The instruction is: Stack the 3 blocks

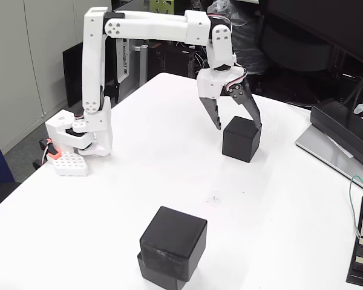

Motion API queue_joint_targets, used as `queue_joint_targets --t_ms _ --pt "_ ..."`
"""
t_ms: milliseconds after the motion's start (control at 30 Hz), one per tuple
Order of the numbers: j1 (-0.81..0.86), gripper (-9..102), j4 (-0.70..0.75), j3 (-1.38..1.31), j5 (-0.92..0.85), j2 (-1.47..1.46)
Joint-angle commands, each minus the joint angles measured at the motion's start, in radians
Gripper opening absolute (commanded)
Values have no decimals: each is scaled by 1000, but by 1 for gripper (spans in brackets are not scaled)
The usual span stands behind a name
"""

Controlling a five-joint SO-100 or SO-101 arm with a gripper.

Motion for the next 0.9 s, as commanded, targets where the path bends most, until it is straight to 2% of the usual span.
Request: queue_joint_targets --t_ms 0,700,867 --pt "-2 32 -29 -2 14 -11" --pt "-3 31 -121 -3 0 -158" --pt "-3 21 -121 -6 -2 -161"
